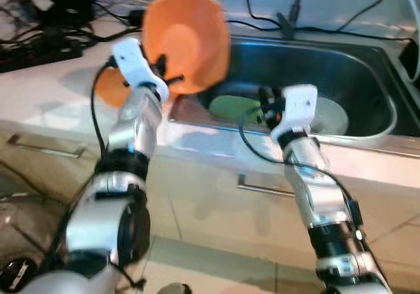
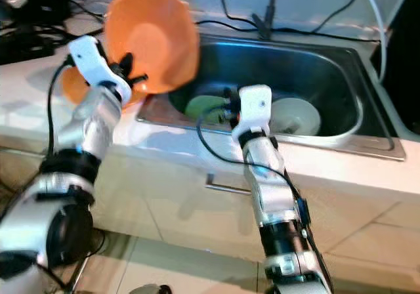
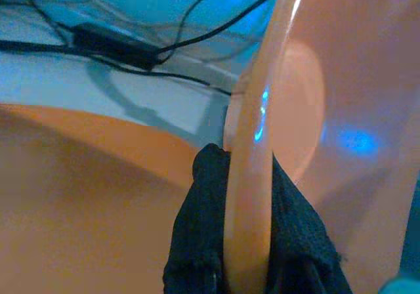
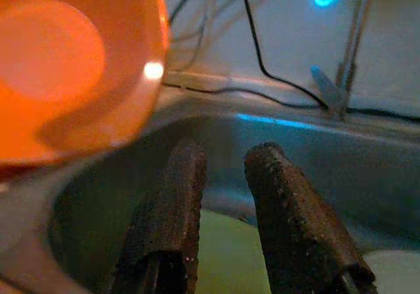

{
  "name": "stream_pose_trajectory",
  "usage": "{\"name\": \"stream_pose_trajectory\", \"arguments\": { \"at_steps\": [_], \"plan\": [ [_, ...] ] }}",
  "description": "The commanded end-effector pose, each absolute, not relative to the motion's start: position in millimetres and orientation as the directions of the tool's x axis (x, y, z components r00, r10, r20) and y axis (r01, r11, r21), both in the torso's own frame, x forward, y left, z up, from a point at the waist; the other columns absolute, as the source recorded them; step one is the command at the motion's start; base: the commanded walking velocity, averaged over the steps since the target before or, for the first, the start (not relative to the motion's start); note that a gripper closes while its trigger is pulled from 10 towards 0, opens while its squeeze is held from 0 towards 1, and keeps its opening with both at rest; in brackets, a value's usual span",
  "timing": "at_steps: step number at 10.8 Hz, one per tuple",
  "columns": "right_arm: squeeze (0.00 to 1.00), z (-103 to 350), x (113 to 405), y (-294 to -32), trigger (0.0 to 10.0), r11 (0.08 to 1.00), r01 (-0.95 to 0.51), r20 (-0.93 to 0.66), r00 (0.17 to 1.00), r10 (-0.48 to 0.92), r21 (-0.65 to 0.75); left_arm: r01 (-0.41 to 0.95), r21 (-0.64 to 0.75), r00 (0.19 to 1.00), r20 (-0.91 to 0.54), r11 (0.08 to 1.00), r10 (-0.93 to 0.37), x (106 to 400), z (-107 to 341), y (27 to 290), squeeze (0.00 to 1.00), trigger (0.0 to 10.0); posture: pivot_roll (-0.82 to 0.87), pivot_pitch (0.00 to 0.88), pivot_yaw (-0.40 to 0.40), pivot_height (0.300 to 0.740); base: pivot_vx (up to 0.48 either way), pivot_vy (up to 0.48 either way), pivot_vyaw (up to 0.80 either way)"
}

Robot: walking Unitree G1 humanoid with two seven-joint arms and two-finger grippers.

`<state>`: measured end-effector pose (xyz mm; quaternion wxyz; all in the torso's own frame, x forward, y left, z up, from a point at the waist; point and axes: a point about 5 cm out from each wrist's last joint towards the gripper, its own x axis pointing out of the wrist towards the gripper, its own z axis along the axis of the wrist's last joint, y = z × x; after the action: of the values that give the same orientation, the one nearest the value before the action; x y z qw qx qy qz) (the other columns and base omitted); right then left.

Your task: Kitchen organization

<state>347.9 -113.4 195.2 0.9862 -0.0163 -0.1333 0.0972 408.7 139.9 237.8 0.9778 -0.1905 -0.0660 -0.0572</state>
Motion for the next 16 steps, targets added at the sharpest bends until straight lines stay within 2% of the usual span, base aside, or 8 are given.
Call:
{"name": "stream_pose_trajectory", "arguments": {
  "at_steps": [1, 4, 6, 7, 9, 10, 16],
  "plan": [
    [1.0, 197, 349, -112, 10.0, 0.979, -0.2, 0.275, 0.94, 0.203, -0.041, 0.204, -0.354, 0.967, 0.22, 0.913, -0.131, 406, 251, 135, 0.0, 10.0, 0.12, 0.0, 0.048, 0.74, 0.0, 0.0, 0.0],
    [1.0, 209, 351, -110, 10.0, 0.968, -0.248, 0.304, 0.926, 0.223, 0.047, 0.282, -0.322, 0.947, 0.242, 0.904, -0.21, 395, 239, 133, 0.0, 10.0, 0.11, 0.0, 0.048, 0.74, 0.0, 0.0, 0.0],
    [1.0, 213, 353, -112, 10.0, 0.964, -0.257, 0.315, 0.922, 0.226, 0.06, 0.348, -0.284, 0.928, 0.242, 0.893, -0.285, 388, 228, 130, 0.0, 10.0, 0.12, 0.0, 0.045, 0.74, 0.0, 0.0, 0.0],
    [1.0, 214, 353, -113, 10.0, 0.958, -0.279, 0.315, 0.917, 0.244, 0.072, 0.4, -0.197, 0.904, 0.243, 0.895, -0.351, 384, 226, 127, 0.0, 10.0, 0.12, 0.004, 0.044, 0.74, 0.0, 0.0, 0.0],
    [1.0, 211, 353, -112, 10.0, 0.959, -0.281, 0.297, 0.92, 0.256, 0.045, 0.443, -0.2, 0.881, 0.28, 0.874, -0.382, 379, 233, 126, 0.0, 10.0, 0.12, 0.014, 0.042, 0.74, 0.0, 0.0, 0.0],
    [0.0, 207, 353, -114, 10.0, 0.962, -0.272, 0.285, 0.926, 0.25, 0.039, 0.458, -0.192, 0.872, 0.287, 0.868, -0.397, 378, 233, 126, 0.0, 10.0, 0.12, 0.019, 0.041, 0.74, 0.0, 0.0, 0.0],
    [0.0, 205, 355, -116, 10.0, 0.963, -0.267, 0.28, 0.928, 0.244, 0.046, 0.595, -0.131, 0.784, 0.315, 0.793, -0.536, 367, 243, 124, 0.0, 10.0, 0.13, 0.028, 0.043, 0.74, 0.0, 0.0, 0.0]
  ]
}}
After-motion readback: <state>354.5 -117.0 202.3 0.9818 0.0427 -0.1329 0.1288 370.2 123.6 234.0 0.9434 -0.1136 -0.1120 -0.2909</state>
